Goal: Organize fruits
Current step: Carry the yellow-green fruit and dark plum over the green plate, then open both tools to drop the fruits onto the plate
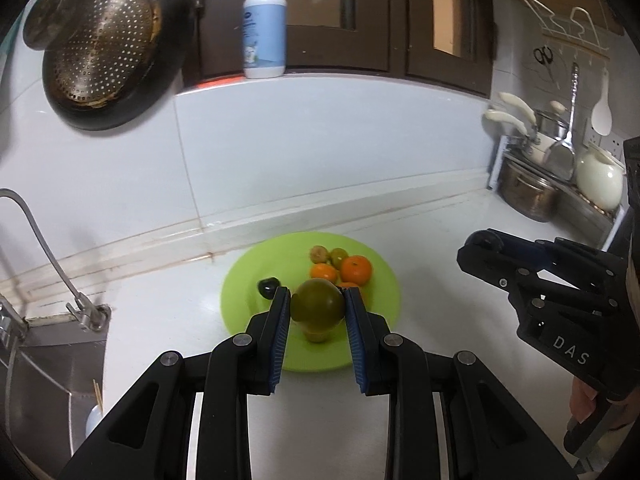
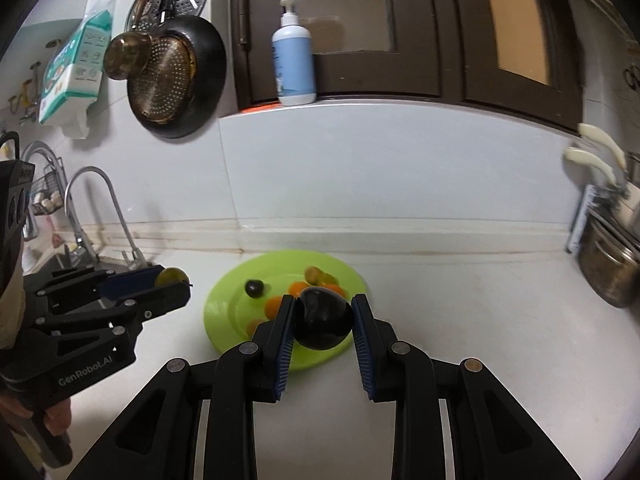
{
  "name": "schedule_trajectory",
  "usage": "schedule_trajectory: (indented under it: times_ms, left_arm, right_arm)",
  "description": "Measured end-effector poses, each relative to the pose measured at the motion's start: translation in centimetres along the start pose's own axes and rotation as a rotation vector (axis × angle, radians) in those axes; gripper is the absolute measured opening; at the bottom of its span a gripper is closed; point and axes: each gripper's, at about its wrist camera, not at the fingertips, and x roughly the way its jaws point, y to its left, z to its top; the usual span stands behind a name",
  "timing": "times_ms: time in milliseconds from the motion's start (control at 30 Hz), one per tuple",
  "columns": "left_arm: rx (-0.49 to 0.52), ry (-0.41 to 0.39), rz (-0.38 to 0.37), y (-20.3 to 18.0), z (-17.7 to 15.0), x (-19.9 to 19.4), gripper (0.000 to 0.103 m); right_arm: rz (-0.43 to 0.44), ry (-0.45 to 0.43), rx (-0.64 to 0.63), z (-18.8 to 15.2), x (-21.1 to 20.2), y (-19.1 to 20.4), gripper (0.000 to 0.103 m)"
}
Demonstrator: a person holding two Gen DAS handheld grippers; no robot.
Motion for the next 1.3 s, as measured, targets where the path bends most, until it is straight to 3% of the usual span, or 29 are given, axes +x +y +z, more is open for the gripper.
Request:
schedule_trajectory:
  times_ms: [300, 600, 1033, 1300]
  left_arm:
    - [-0.035, 0.008, 0.029, 2.7, 1.1, 2.2, 0.028]
    - [-0.047, 0.074, 0.024, 4.5, 0.9, 5.7, 0.028]
    - [-0.091, 0.175, -0.008, 6.7, 0.0, 10.4, 0.028]
    - [-0.077, 0.218, -0.021, 6.7, -0.7, 12.3, 0.028]
  right_arm:
    - [0.087, 0.019, -0.040, 1.8, 4.3, 1.6, 0.029]
    - [0.169, 0.105, -0.049, 2.5, 10.1, 2.8, 0.029]
    - [0.194, 0.216, -0.063, 2.0, 16.5, 3.9, 0.029]
    - [0.183, 0.242, -0.067, 1.5, 18.5, 3.8, 0.029]
